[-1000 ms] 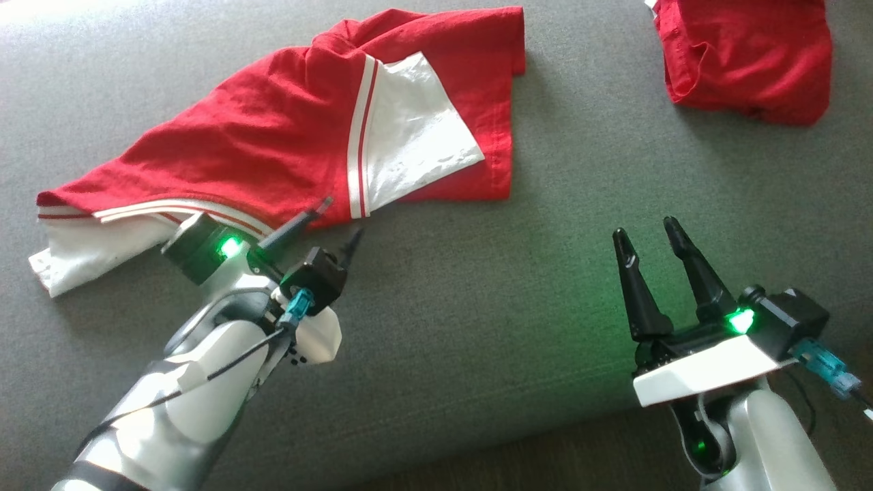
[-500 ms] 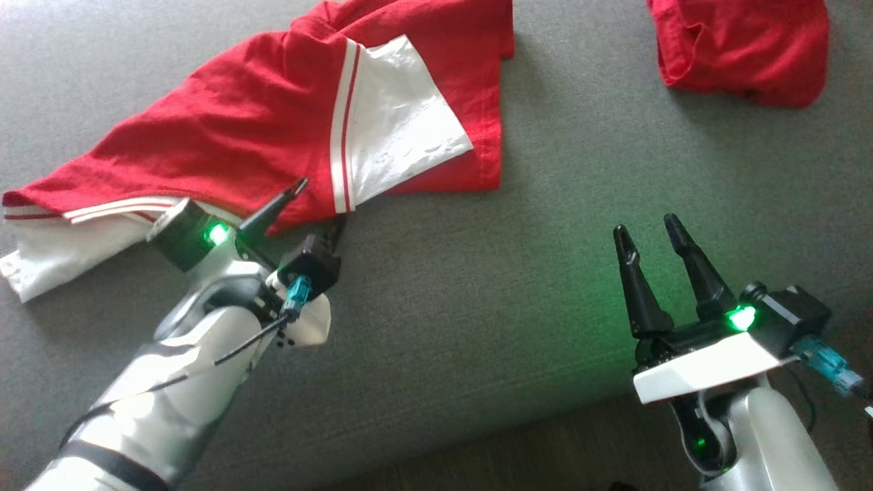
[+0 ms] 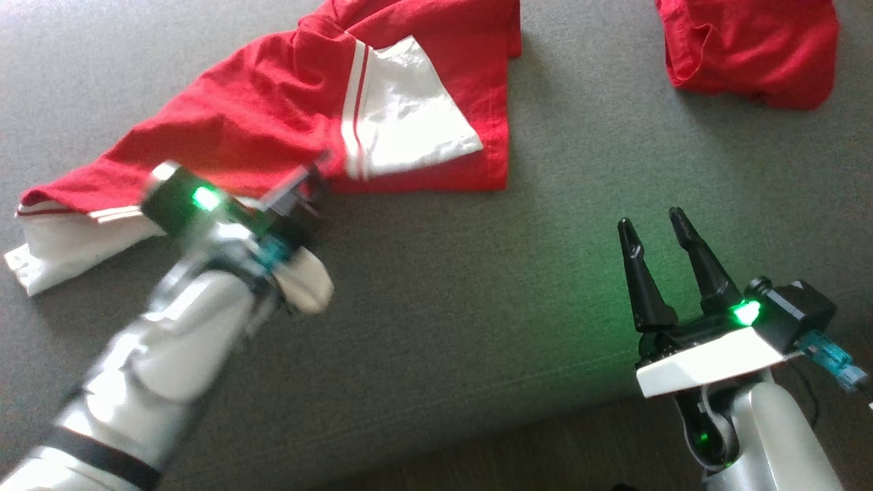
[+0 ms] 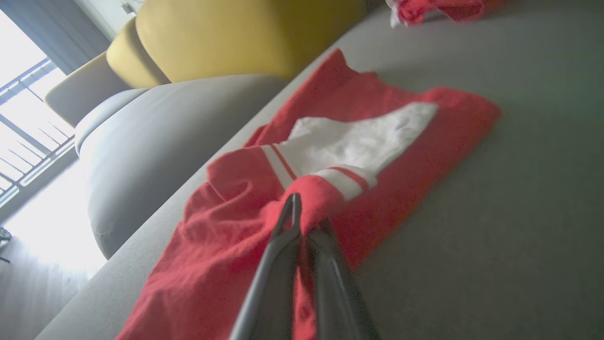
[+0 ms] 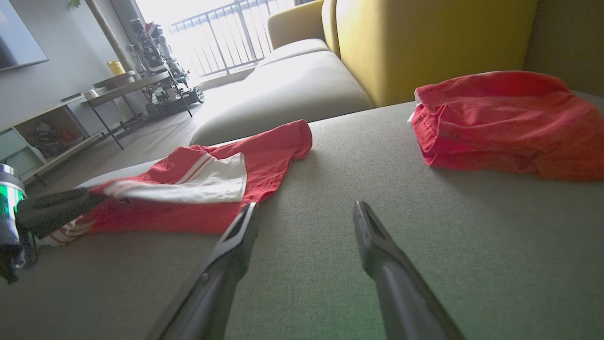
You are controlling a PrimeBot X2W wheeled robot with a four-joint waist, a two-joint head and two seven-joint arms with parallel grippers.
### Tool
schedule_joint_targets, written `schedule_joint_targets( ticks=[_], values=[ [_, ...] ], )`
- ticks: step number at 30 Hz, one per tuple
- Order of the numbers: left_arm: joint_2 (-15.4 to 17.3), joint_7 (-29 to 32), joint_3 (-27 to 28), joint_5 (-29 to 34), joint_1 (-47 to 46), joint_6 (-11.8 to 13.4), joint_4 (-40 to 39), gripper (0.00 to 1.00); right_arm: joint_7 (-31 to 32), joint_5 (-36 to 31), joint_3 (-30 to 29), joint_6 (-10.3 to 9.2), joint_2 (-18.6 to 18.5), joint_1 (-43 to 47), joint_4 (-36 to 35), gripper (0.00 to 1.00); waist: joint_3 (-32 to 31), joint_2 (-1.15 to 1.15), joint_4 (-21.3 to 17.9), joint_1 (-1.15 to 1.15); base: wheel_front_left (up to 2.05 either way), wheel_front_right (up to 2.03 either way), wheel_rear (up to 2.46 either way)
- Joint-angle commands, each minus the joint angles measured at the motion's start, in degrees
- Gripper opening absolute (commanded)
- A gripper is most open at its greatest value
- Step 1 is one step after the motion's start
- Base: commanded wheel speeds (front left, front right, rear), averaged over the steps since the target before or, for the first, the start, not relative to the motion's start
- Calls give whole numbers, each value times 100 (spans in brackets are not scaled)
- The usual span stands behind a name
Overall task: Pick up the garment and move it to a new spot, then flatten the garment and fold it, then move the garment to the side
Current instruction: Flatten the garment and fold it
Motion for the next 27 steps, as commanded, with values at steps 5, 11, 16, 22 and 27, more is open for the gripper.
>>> schedule_joint_targets(
  ticks=[5,11,16,22,27],
  values=[
    [696,88,1180,-1052,-859,-503,-416,0,-54,-4,130,-1,-28,-84,-202,100,128,0,-40,0,0,0,0],
    [1144,552,2036,-1789,-2125,-746,-276,0,-54,74,232,-1,-28,-249,-235,100,530,0,-263,0,0,0,0],
    [1377,517,2563,-1899,-3209,-409,307,32,-54,148,415,-1,-28,-495,-281,100,990,0,-519,0,0,0,0],
    [1265,224,2859,-1935,-3702,106,1193,100,-54,252,717,-1,-28,-650,-319,100,1206,0,-500,0,0,0,0],
    [971,41,2710,-1966,-3259,-44,1353,100,-54,386,967,-1,-28,-734,-176,100,1056,0,-130,0,0,0,0]
  ],
)
